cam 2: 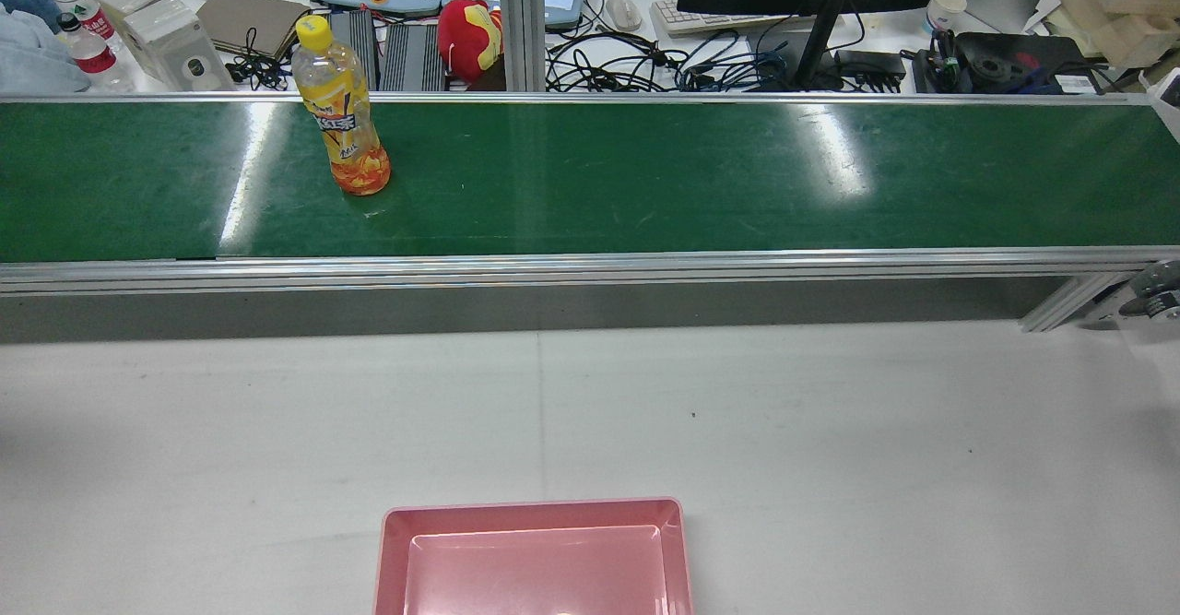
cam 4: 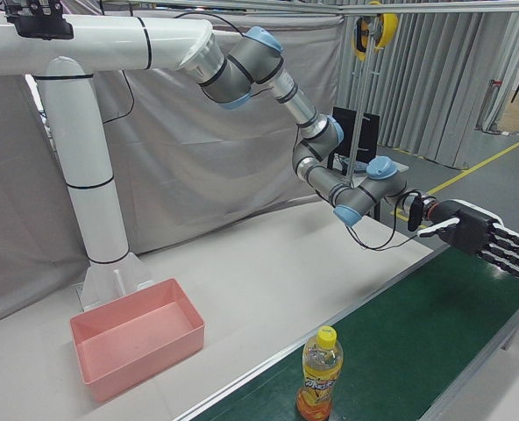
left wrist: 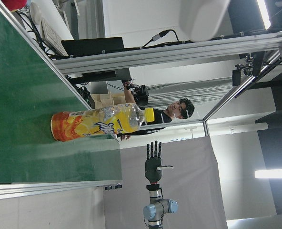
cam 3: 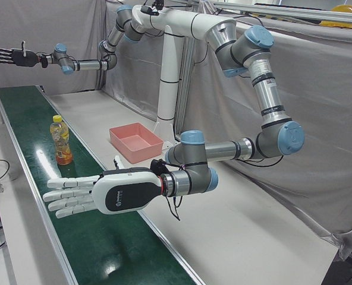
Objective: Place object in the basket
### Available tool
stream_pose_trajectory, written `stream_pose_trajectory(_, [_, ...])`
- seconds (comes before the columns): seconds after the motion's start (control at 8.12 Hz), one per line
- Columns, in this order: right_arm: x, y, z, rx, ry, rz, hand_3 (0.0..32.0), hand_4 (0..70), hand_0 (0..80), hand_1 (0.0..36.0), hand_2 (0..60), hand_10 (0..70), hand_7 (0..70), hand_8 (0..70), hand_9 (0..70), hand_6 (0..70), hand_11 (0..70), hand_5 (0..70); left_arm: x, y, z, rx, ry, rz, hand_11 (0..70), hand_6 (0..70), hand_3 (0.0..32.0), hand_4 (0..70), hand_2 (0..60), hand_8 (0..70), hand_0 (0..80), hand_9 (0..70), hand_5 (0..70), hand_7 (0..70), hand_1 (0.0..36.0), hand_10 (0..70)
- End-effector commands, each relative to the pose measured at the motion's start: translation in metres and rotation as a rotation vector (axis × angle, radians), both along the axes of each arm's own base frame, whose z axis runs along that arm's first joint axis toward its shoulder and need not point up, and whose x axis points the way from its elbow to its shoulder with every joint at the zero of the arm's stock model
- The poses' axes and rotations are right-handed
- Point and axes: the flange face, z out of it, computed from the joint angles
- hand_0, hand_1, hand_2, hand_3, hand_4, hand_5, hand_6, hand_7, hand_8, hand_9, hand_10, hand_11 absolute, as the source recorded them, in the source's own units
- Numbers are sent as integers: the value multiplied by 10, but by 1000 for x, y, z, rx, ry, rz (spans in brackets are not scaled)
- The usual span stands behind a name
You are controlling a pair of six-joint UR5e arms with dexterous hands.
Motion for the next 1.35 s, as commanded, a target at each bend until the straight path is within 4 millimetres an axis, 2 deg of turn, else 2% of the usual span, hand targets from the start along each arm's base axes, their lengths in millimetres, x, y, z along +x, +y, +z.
stream_pose_trajectory(0.0, [0,0,0,1,0,1,0,0,0,0,0,0,0,0,0,0,0,0,-3,1,0,1,2,-5,0,0,0,47,0,0,800,0,59,0,99,0])
stream_pose_trajectory(0.25, [0,0,0,-1,0,1,0,0,0,0,0,0,0,0,0,0,0,0,-1,5,5,-4,-2,-1,0,0,0,50,0,0,800,0,62,0,106,0])
stream_pose_trajectory(0.37, [0,0,0,-1,0,1,0,0,0,0,0,0,0,0,0,0,0,0,4,6,-6,19,-23,1,0,0,0,51,0,0,800,0,61,0,108,0])
stream_pose_trajectory(0.49, [0,0,0,1,0,1,0,0,0,0,0,0,0,0,0,0,0,0,6,9,-6,23,-52,-1,0,0,0,44,0,0,800,0,63,0,112,0])
stream_pose_trajectory(0.62, [0,0,0,-1,0,1,0,0,0,0,0,0,0,0,0,0,0,0,25,9,-13,40,-59,27,48,0,0,61,0,0,800,0,79,0,127,10])
stream_pose_trajectory(0.86, [0,0,0,-1,0,-1,0,0,0,0,0,0,0,0,0,0,0,0,92,13,-40,65,-58,135,31,0,0,57,0,0,800,0,62,0,125,0])
stream_pose_trajectory(0.98, [0,0,0,-1,0,1,0,0,0,0,0,0,0,0,0,0,0,0,116,15,-60,75,-79,163,27,0,0,64,0,0,800,0,61,0,125,0])
stream_pose_trajectory(1.11, [0,0,0,-1,0,1,0,0,0,0,0,0,0,0,0,0,0,0,130,13,-72,74,-86,181,35,0,2,65,0,0,800,0,66,0,148,0])
stream_pose_trajectory(1.23, [0,0,0,-1,0,1,0,0,0,0,0,0,0,0,0,0,0,0,142,8,-86,72,-86,192,39,0,4,65,0,3,800,0,64,0,154,1])
